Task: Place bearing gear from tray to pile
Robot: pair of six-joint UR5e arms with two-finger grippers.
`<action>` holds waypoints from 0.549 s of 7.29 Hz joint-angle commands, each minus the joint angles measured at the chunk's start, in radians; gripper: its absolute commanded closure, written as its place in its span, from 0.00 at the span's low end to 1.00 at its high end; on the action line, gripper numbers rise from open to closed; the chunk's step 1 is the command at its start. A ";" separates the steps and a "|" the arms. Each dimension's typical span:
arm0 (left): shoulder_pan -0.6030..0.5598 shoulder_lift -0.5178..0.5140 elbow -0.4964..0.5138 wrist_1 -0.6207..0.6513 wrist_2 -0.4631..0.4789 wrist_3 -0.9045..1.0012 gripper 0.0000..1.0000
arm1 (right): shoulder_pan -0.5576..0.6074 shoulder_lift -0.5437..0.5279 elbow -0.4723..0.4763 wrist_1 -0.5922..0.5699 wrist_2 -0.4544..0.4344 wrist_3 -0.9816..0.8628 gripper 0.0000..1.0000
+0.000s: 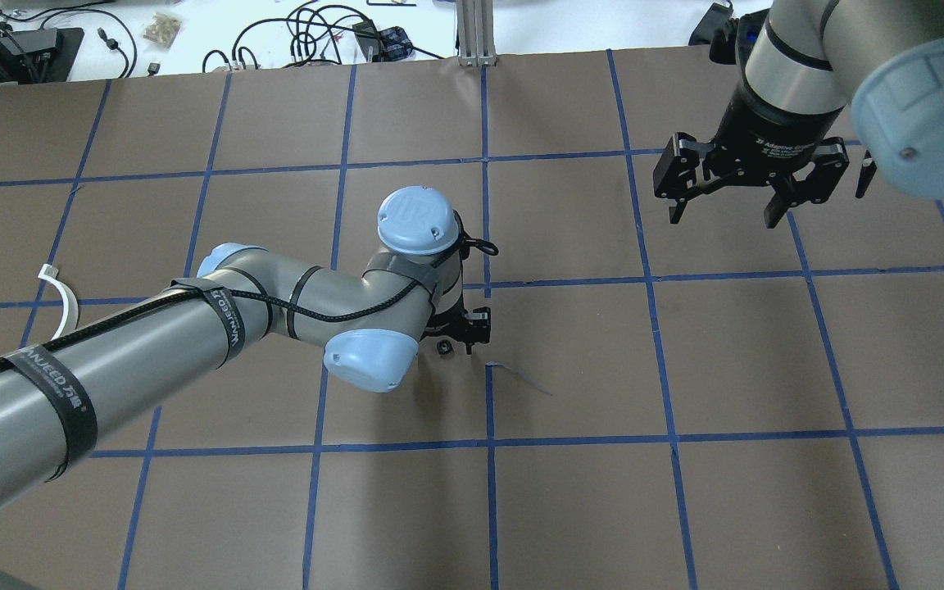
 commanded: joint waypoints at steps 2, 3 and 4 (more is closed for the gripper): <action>0.001 -0.011 0.004 0.001 0.000 -0.043 0.83 | 0.000 0.001 0.004 -0.006 -0.001 -0.002 0.00; 0.001 -0.012 0.013 0.001 0.000 -0.043 1.00 | 0.000 0.001 0.004 -0.006 -0.003 -0.002 0.00; 0.001 -0.006 0.037 0.001 0.000 -0.041 1.00 | 0.000 0.001 0.007 -0.007 -0.009 -0.003 0.00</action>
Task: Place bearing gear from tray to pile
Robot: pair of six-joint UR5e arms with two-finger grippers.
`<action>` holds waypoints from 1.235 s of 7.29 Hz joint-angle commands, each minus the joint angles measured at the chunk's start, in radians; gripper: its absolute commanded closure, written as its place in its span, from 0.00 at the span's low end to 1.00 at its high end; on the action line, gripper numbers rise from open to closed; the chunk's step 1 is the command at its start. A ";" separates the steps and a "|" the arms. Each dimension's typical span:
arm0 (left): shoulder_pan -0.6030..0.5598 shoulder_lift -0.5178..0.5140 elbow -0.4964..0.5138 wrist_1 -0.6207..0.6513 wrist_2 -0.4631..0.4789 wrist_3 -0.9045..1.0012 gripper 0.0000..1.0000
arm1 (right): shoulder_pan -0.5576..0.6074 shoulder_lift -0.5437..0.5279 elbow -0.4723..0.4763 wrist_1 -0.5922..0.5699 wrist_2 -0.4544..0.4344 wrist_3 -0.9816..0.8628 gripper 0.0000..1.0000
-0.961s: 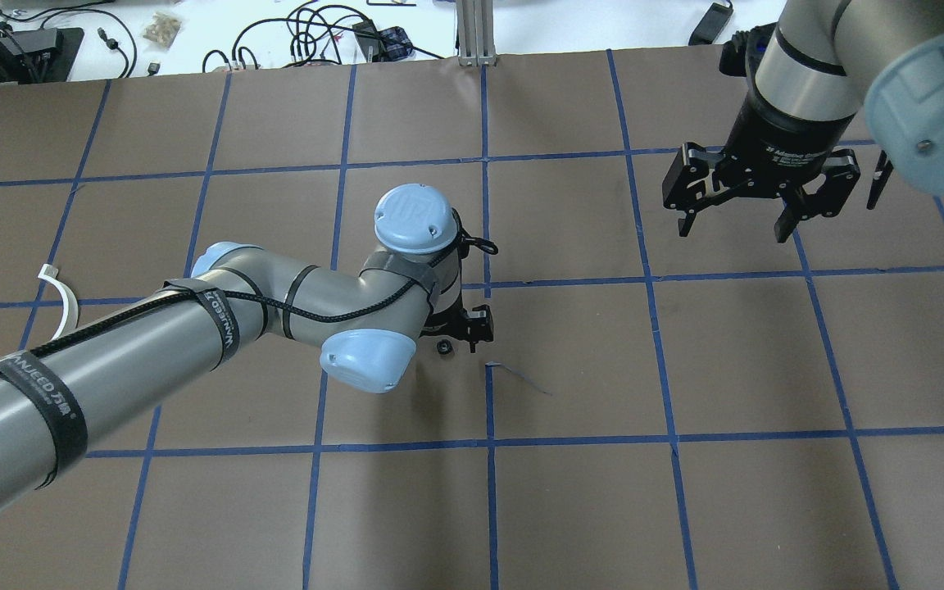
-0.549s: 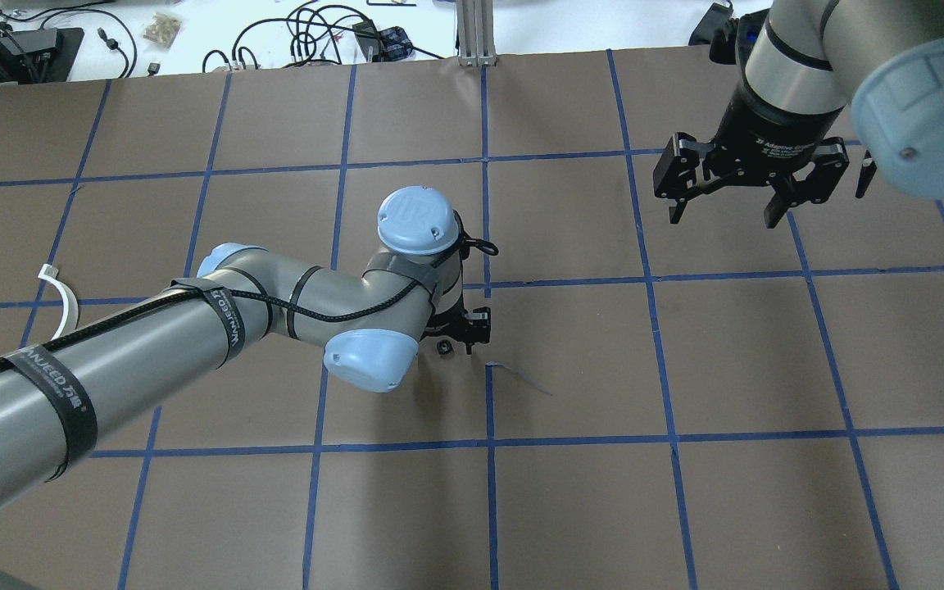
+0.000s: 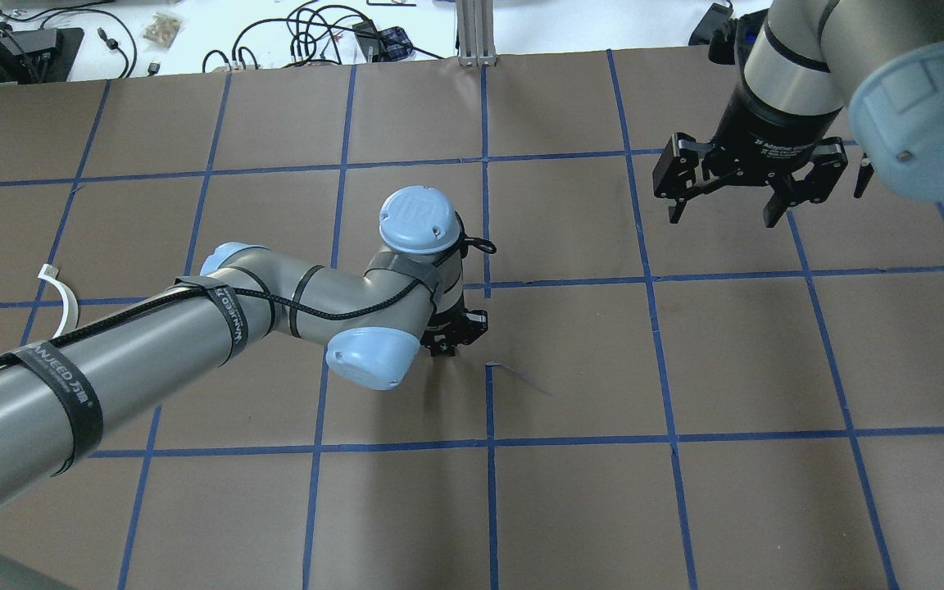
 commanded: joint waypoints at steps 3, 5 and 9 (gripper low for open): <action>0.162 0.085 0.052 -0.070 0.003 0.113 1.00 | 0.000 0.000 0.004 0.000 0.001 0.002 0.00; 0.356 0.160 0.043 -0.257 0.033 0.401 1.00 | -0.002 0.000 0.004 0.000 -0.001 -0.001 0.00; 0.715 0.165 -0.058 -0.146 0.133 0.924 1.00 | -0.002 0.000 0.004 -0.001 -0.010 -0.001 0.00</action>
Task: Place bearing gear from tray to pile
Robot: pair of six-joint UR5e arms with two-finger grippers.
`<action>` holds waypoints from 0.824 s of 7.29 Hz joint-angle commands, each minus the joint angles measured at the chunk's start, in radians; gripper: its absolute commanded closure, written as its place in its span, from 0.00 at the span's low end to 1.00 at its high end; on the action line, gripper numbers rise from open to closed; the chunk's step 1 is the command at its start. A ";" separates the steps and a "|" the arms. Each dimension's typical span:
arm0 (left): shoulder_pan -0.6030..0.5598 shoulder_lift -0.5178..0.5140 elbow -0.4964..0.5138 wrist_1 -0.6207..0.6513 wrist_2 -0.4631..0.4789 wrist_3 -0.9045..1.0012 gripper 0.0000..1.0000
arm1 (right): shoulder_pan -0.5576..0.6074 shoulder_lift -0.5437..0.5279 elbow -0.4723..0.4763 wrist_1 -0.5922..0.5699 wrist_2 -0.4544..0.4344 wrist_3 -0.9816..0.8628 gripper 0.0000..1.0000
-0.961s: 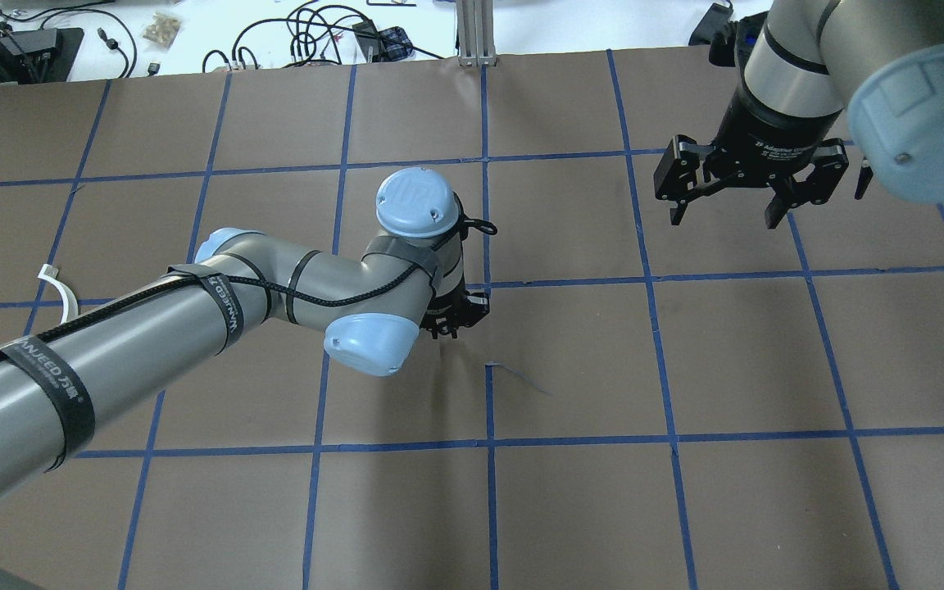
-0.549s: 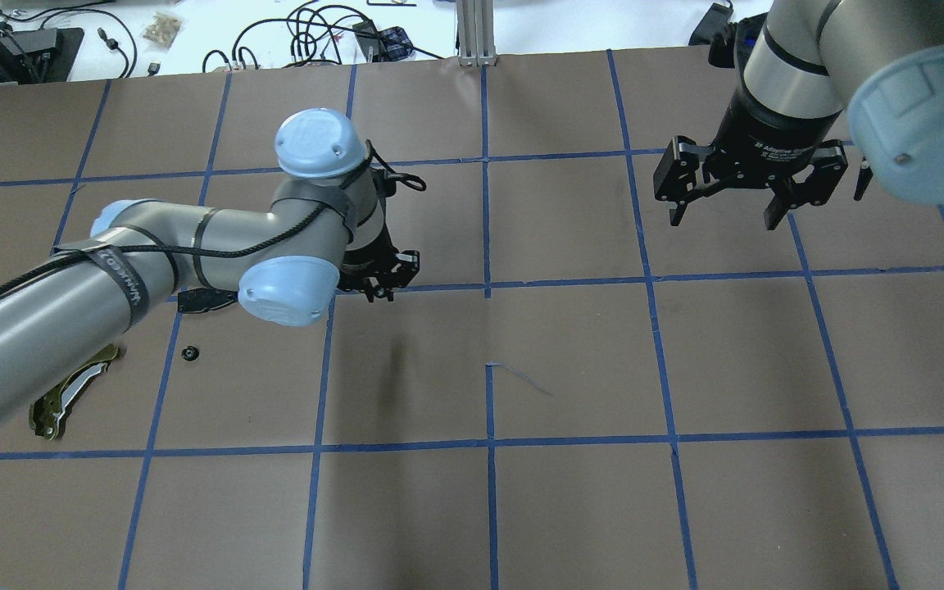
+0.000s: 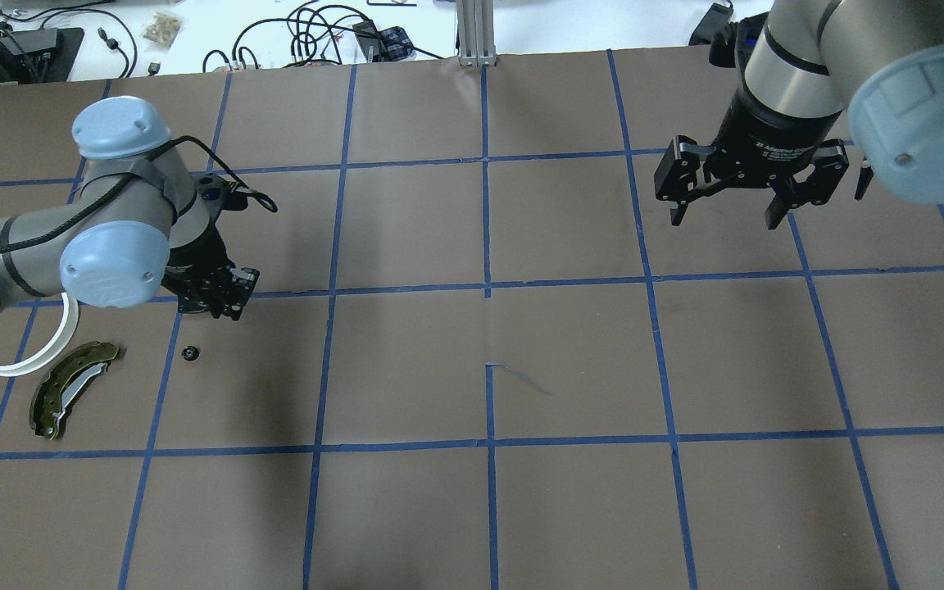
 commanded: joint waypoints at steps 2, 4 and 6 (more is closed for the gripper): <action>0.214 -0.046 -0.056 0.104 0.009 0.238 1.00 | 0.000 0.000 0.000 -0.002 -0.005 0.000 0.00; 0.215 -0.066 -0.074 0.129 0.000 0.233 1.00 | 0.000 0.000 0.000 -0.002 -0.005 0.000 0.00; 0.212 -0.049 -0.074 0.109 0.003 0.232 1.00 | 0.000 0.000 0.000 -0.002 -0.005 0.000 0.00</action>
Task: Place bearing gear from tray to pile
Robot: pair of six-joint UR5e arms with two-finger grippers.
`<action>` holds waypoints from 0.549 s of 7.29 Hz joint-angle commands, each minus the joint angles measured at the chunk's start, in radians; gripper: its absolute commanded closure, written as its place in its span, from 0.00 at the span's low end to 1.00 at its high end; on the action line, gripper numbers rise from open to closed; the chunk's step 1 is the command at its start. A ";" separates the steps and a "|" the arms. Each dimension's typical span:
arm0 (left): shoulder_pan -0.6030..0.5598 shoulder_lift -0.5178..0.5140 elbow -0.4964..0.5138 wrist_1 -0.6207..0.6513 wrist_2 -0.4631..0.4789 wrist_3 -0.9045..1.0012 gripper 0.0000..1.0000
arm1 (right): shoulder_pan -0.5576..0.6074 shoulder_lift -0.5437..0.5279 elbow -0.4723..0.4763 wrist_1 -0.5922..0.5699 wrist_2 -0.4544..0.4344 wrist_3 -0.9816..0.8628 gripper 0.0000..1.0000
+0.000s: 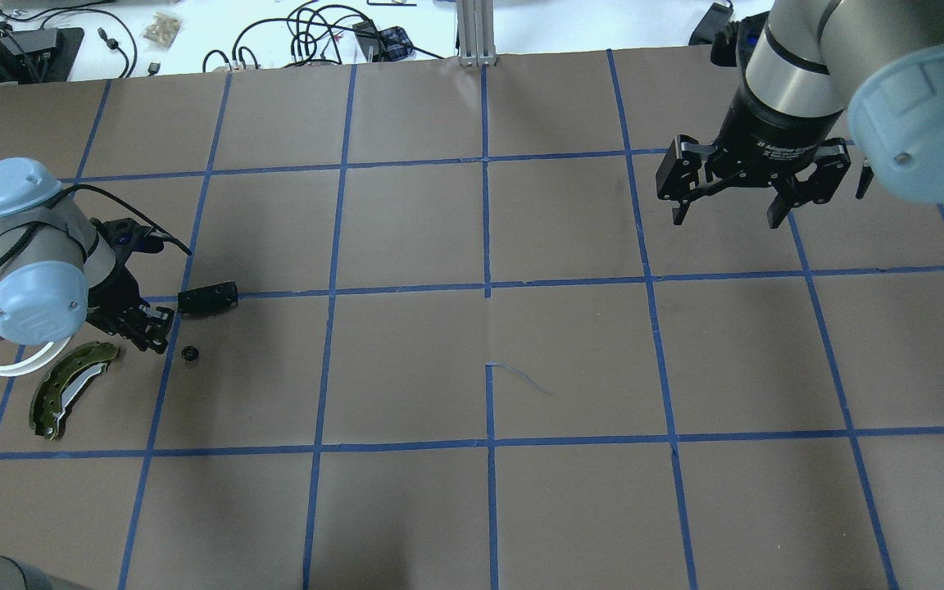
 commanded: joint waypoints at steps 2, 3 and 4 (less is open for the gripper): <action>-0.002 0.010 -0.006 -0.013 0.000 0.001 0.00 | 0.000 0.000 0.000 0.000 0.000 0.000 0.00; -0.008 0.013 -0.001 -0.013 0.000 0.000 0.00 | 0.000 0.000 0.000 0.000 0.000 -0.008 0.00; -0.017 0.040 0.025 -0.042 -0.002 -0.004 0.00 | 0.000 0.000 0.000 -0.002 0.000 -0.014 0.00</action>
